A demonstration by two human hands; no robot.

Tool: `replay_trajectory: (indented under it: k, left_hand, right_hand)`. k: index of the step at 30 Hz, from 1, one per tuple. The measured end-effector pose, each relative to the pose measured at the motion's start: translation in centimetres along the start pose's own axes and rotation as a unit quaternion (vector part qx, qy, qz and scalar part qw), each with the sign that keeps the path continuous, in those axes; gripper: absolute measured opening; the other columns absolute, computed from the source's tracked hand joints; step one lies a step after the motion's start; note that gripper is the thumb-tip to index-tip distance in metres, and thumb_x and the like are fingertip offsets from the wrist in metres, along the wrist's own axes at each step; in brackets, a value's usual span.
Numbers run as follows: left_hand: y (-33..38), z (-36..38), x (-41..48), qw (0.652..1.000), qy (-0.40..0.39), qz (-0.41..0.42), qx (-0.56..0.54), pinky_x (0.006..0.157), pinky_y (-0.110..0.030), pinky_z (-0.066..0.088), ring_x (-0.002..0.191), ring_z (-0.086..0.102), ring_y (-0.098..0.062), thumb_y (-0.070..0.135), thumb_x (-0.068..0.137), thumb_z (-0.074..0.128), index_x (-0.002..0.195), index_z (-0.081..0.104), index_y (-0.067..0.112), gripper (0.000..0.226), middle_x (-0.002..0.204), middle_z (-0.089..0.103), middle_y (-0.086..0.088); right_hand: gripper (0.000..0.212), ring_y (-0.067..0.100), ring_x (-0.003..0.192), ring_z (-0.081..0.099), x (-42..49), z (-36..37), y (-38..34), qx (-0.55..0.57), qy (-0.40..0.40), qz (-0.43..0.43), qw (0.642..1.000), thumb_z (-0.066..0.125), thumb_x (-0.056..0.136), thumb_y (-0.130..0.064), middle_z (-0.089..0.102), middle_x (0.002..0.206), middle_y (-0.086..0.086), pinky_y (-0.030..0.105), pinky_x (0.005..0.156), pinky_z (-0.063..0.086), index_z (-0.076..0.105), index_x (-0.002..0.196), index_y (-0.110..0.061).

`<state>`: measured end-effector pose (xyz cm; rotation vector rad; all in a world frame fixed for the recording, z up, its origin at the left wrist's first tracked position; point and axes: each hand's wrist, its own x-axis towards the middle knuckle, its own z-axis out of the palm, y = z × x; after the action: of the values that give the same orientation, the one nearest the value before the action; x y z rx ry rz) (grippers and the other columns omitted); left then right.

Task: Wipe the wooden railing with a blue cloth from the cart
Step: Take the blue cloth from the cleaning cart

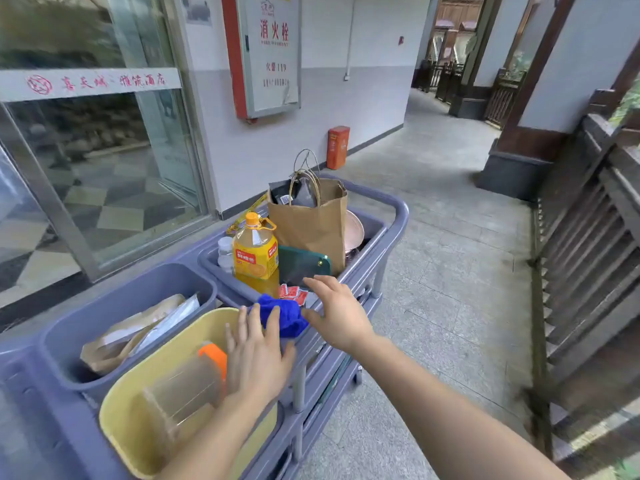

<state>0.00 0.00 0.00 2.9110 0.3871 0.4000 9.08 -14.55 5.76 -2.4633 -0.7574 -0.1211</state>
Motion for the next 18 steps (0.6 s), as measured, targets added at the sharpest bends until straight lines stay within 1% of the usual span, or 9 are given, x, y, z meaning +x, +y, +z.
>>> replay_trajectory:
  k: [2,4,5,7,9,11,13,15,18]
  left_hand:
    - [0.2,1.6,0.0,1.000,-0.006,0.009,-0.016,0.109,-0.061,0.037,0.135,0.044,-0.043,0.037,0.082,0.069,0.135,0.057,0.011,0.060,0.139,0.053,-0.023]
    - [0.4,3.2,-0.5,0.999,-0.019,0.049,0.005,0.095,-0.053,0.048,0.114,0.056,-0.041,0.038,0.079,0.061,0.124,0.064,0.010,0.053,0.120,0.060,-0.019]
    - [0.4,4.0,-0.7,0.998,-0.023,0.066,0.009,0.087,-0.049,0.050,0.105,0.058,-0.039,0.038,0.078,0.058,0.118,0.066,0.011,0.049,0.112,0.060,-0.017]
    - [0.5,4.8,-0.5,0.997,-0.016,0.078,0.008,0.076,-0.046,0.053,0.098,0.058,-0.036,0.035,0.076,0.066,0.107,0.065,0.013,0.038,0.105,0.058,-0.014]
    - [0.7,4.8,-0.3,0.997,-0.014,0.070,0.011,0.069,-0.042,0.055,0.097,0.057,-0.033,0.034,0.075,0.072,0.096,0.062,0.015,0.030,0.102,0.056,-0.012]
    - [0.7,5.1,-0.4,0.997,-0.005,0.076,0.020,0.067,-0.040,0.055,0.099,0.057,-0.032,0.033,0.081,0.065,0.097,0.060,0.015,0.024,0.103,0.055,-0.011]
    - [0.7,5.1,-0.6,0.997,-0.005,0.078,0.026,0.072,-0.041,0.057,0.106,0.055,-0.032,0.035,0.088,0.050,0.103,0.058,0.015,0.026,0.109,0.054,-0.011]
    - [1.0,4.9,-0.6,0.996,-0.015,0.076,0.038,0.077,-0.042,0.058,0.115,0.051,-0.033,0.035,0.092,0.039,0.108,0.055,0.015,0.031,0.116,0.052,-0.012]
    - [1.3,4.6,-0.6,0.996,-0.051,0.067,0.042,0.078,-0.043,0.058,0.123,0.046,-0.034,0.031,0.093,0.034,0.108,0.053,0.014,0.030,0.123,0.049,-0.014]
  right_hand:
    - [0.058,0.031,0.127,0.041,1.3,1.8,0.3,0.027,-0.036,0.022,0.999,0.060,0.086,-0.028,0.039,0.146,-0.001,0.037,0.103,0.038,0.040,0.140,-0.028]
    - [0.059,0.032,0.126,0.042,2.1,3.8,0.9,0.035,-0.074,0.030,0.996,0.061,0.085,-0.029,0.039,0.146,-0.002,0.039,0.103,0.039,0.041,0.140,-0.030]
    - [0.060,0.033,0.127,0.040,2.8,4.8,1.3,0.031,-0.085,0.026,0.996,0.061,0.084,-0.031,0.038,0.147,-0.002,0.040,0.104,0.038,0.040,0.140,-0.031]
    - [0.063,0.033,0.130,0.036,4.0,6.3,2.0,0.021,-0.113,0.010,0.993,0.061,0.084,-0.038,0.033,0.151,-0.001,0.042,0.107,0.035,0.036,0.141,-0.035]
    - [0.063,0.032,0.131,0.033,4.9,7.4,2.5,0.006,-0.149,-0.020,0.989,0.060,0.085,-0.044,0.028,0.154,-0.001,0.041,0.109,0.032,0.033,0.142,-0.041]
    - [0.060,0.032,0.128,0.036,5.5,8.1,2.8,-0.018,-0.169,-0.052,0.984,0.058,0.085,-0.046,0.031,0.153,-0.002,0.043,0.106,0.034,0.035,0.141,-0.042]
    - [0.058,0.031,0.123,0.041,5.9,8.4,3.0,-0.017,-0.167,-0.072,0.983,0.060,0.083,-0.040,0.041,0.145,-0.002,0.045,0.099,0.038,0.041,0.138,-0.037]
    - [0.056,0.032,0.115,0.045,6.2,8.4,3.1,-0.005,-0.155,-0.084,0.984,0.061,0.080,-0.033,0.048,0.136,0.000,0.044,0.095,0.040,0.046,0.133,-0.031]
    - [0.051,0.034,0.103,0.047,6.2,8.7,3.3,0.002,-0.136,-0.093,0.986,0.061,0.078,-0.028,0.053,0.124,0.003,0.044,0.091,0.040,0.050,0.128,-0.025]
